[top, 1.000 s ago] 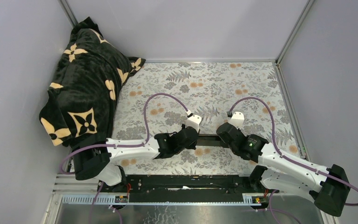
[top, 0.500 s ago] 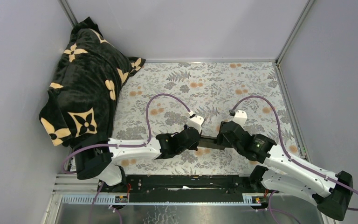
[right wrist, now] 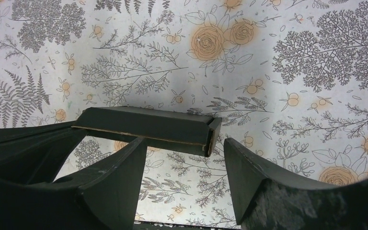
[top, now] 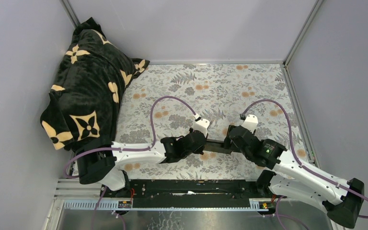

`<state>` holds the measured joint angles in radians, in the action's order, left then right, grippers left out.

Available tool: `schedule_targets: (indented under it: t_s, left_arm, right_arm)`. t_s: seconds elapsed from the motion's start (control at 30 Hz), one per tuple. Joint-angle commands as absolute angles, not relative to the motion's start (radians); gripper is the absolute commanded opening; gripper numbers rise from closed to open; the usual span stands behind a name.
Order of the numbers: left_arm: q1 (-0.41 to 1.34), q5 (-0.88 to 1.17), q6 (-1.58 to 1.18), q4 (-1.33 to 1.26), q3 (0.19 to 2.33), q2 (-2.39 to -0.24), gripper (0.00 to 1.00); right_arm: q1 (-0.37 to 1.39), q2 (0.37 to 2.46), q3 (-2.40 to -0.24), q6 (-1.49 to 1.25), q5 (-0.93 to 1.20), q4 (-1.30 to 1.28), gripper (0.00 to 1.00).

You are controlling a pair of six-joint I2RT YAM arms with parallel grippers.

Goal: Fold the paper box
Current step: Close the paper box at the center of the board.

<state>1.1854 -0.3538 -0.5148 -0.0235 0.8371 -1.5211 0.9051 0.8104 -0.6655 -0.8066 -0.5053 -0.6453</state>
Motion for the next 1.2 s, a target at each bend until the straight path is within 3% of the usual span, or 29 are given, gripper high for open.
schedule_targets:
  t_s: [0.0,0.3,0.77,1.17]
  left_arm:
    - [1.203,-0.310,-0.525,0.028,0.829,-1.557,0.04]
    - [1.207,-0.312,-0.529,0.023,0.827,-1.566,0.04]
    - [1.210,-0.317,-0.531,0.021,0.822,-1.567,0.04]
    - [1.213,-0.316,-0.532,0.023,0.829,-1.576,0.04]
  right_arm:
    - [0.911,0.785,-0.646,-0.861,-0.561,-0.646,0.68]
    - [0.910,0.803,-0.598,-0.897,-0.549,-0.602,0.69]
    - [0.910,0.784,-0.554,-0.920,-0.514,-0.584,0.60]
    - [0.910,0.683,-0.594,-0.957,-0.563,-0.633,0.73]
